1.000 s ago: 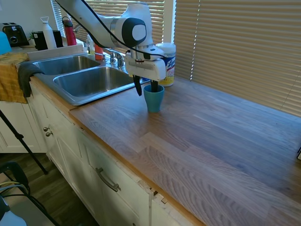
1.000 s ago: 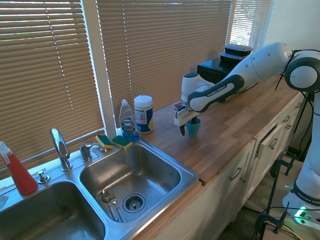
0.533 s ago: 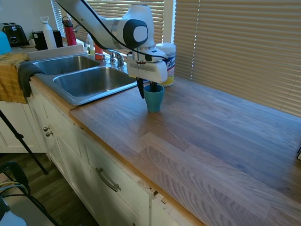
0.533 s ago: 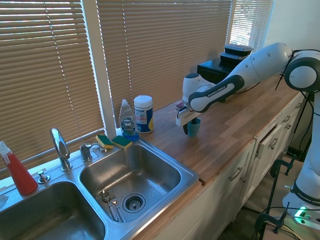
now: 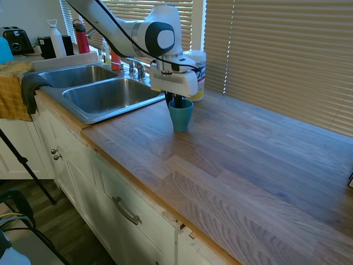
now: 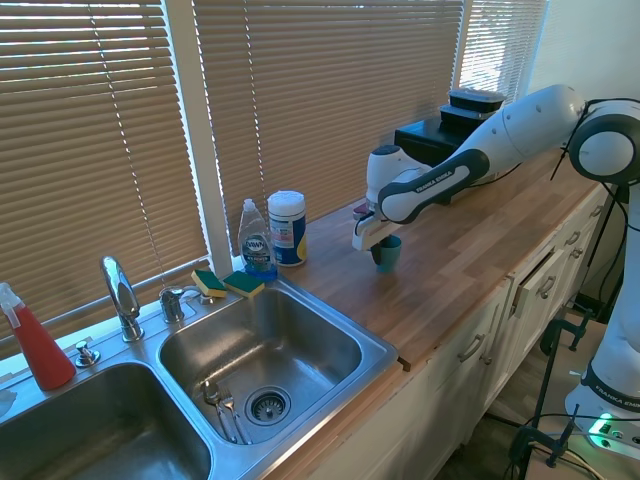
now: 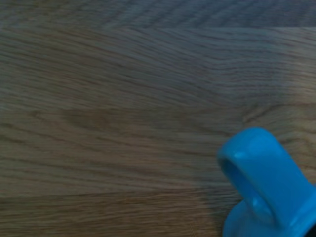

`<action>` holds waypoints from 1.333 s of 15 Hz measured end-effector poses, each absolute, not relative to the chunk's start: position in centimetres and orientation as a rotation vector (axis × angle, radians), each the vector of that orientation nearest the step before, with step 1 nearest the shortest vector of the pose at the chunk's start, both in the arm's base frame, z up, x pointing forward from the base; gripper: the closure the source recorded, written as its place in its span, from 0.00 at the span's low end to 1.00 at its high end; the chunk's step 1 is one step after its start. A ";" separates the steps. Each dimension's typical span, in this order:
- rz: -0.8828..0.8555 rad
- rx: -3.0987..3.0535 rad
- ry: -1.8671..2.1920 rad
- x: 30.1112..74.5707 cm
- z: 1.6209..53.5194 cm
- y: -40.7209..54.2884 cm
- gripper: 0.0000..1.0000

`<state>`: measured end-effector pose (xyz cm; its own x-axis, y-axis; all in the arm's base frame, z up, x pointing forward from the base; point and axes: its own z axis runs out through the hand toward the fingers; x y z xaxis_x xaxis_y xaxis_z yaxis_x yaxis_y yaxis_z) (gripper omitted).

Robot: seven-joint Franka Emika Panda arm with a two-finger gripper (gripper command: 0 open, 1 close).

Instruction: Put the mug in the sink

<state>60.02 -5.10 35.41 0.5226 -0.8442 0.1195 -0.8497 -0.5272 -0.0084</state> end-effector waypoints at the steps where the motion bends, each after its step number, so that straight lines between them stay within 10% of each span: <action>1: 0.178 2.700 -1.497 59.9 35.8 -5.0 1.00; 12: 0.418 2.832 -1.194 57.6 44.0 14.5 1.00; 20: 0.416 2.883 -1.111 64.1 34.1 31.3 1.00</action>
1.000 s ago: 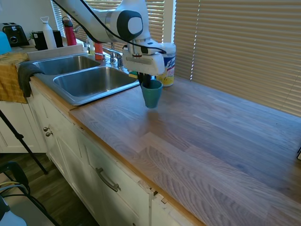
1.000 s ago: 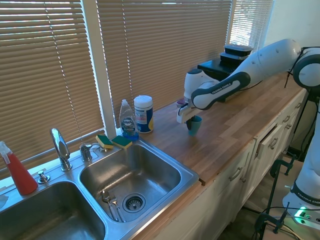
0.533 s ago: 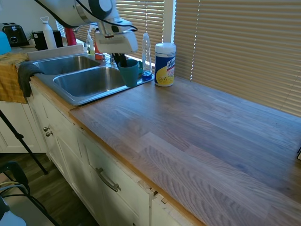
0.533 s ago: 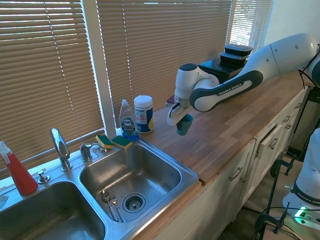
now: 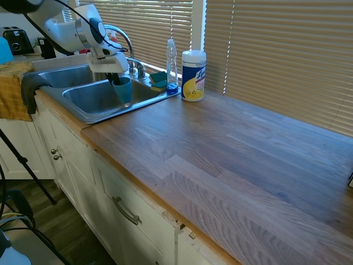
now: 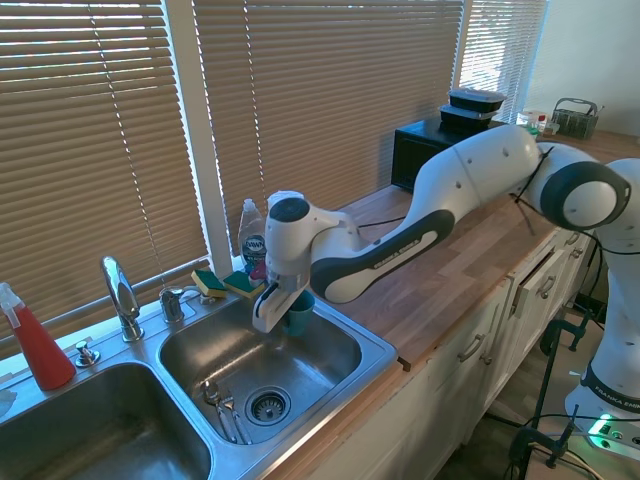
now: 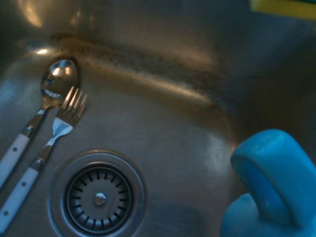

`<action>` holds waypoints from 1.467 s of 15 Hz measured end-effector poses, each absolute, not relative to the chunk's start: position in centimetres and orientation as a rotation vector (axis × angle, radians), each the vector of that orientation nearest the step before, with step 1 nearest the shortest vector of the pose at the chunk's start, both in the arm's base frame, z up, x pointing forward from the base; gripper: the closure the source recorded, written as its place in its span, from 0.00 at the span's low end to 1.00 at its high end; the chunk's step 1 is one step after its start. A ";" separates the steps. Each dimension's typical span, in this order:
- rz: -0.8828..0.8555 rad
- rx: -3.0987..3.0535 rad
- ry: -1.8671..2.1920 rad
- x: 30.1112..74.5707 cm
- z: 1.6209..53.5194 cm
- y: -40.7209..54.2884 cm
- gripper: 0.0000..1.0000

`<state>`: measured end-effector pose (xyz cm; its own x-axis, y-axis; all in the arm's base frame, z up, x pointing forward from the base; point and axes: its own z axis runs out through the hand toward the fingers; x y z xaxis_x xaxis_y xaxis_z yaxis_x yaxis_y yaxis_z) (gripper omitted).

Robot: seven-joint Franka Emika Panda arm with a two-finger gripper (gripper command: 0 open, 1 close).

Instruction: Put the mug in the sink

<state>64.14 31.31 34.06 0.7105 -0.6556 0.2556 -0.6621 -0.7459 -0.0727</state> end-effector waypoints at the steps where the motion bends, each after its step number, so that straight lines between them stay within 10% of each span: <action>1: 0.399 2.876 -1.134 65.1 32.2 31.9 1.00; 11: 0.254 2.797 -1.273 70.4 17.9 32.8 1.00; 12: 0.248 2.792 -1.279 70.6 17.8 32.8 0.00; 22: 0.262 2.794 -1.288 71.9 19.7 32.3 0.00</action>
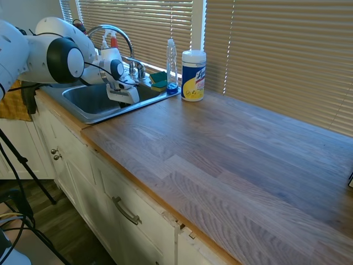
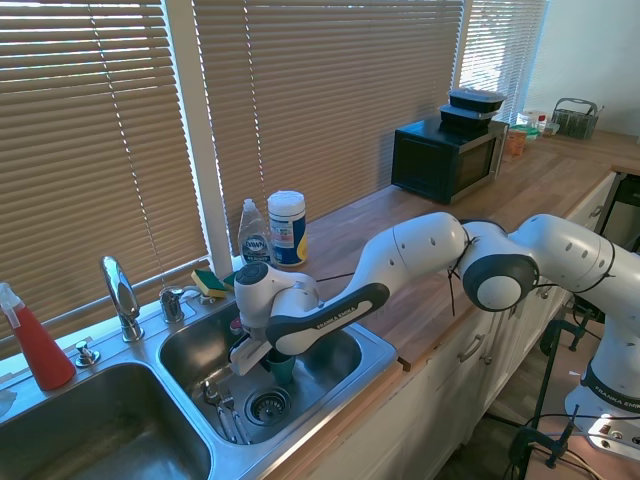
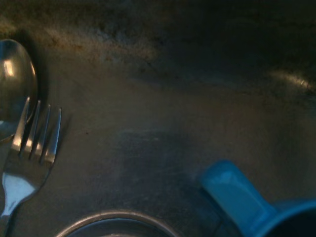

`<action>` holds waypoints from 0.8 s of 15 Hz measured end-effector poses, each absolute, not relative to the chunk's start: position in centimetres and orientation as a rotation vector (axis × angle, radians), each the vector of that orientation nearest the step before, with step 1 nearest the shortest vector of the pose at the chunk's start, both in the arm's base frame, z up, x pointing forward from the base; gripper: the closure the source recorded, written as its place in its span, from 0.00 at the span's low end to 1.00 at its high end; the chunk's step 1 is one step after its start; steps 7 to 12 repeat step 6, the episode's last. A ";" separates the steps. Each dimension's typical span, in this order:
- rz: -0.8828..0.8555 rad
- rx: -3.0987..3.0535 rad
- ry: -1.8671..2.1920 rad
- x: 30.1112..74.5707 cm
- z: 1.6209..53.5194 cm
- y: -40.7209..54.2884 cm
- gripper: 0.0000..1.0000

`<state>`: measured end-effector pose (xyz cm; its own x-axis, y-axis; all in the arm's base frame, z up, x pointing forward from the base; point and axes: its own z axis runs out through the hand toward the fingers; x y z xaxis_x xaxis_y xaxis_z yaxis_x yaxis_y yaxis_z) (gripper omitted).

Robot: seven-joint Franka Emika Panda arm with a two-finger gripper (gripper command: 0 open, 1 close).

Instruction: Put the mug in the sink

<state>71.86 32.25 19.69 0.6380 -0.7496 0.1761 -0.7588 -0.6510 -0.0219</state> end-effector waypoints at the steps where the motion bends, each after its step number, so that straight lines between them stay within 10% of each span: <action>1: 0.269 2.796 -1.291 72.0 20.3 32.1 0.00; 12: 0.334 2.830 -1.306 72.6 27.9 31.0 0.00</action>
